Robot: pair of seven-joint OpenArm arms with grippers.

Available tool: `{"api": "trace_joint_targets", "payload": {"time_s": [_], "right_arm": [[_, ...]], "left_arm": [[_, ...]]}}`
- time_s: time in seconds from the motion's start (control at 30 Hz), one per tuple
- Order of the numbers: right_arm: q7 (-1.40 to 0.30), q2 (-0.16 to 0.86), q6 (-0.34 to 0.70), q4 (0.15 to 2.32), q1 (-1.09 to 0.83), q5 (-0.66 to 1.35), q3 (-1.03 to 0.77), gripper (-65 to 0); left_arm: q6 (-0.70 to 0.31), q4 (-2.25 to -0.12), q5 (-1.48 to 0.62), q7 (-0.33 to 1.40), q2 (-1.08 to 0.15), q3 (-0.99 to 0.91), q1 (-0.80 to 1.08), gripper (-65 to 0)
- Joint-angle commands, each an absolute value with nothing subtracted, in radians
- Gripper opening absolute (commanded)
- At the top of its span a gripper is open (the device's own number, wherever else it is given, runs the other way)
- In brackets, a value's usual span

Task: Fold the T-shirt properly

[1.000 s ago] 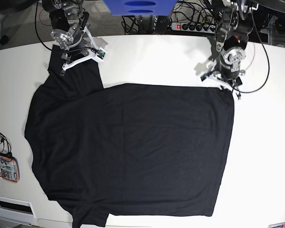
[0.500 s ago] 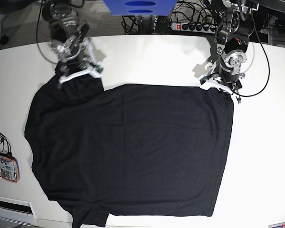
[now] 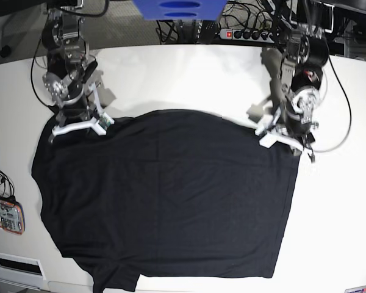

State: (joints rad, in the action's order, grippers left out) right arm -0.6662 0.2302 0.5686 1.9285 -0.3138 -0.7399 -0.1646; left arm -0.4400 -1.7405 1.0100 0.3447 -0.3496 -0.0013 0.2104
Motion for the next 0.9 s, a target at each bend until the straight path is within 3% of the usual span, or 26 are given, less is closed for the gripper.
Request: {"api": "trace_joint_targets", "payload": {"time_s": [0.0, 0.23, 0.53, 0.67, 0.87], "right_arm": [[-0.657, 0.239, 0.555, 1.943, -0.280, -0.743, -0.170, -65.0], [-0.659, 0.239, 0.558, 1.926, -0.081, -0.743, -0.162, -65.0], [-0.659, 0.240, 0.558, 1.751, -0.068, -0.742, -0.163, -65.0], [-0.656, 0.240, 0.558, 1.658, -0.064, -0.742, -0.163, -65.0], [-0.656, 0.240, 0.558, 1.581, 0.096, -0.743, -0.160, -65.0]], "left_arm": [[-0.426, -1.753, 1.017, 0.346, -0.358, -0.002, 0.185, -65.0], [-0.426, -1.751, 1.018, 0.351, -0.358, 0.001, 0.093, -65.0], [-0.424, -1.566, 1.018, 0.348, -0.357, 0.002, -0.025, -65.0], [-0.348, -1.534, 1.018, 0.346, -0.331, 0.002, -0.059, -65.0], [-0.278, -1.451, 1.018, 0.344, -0.329, 0.045, -0.140, -65.0]]}}
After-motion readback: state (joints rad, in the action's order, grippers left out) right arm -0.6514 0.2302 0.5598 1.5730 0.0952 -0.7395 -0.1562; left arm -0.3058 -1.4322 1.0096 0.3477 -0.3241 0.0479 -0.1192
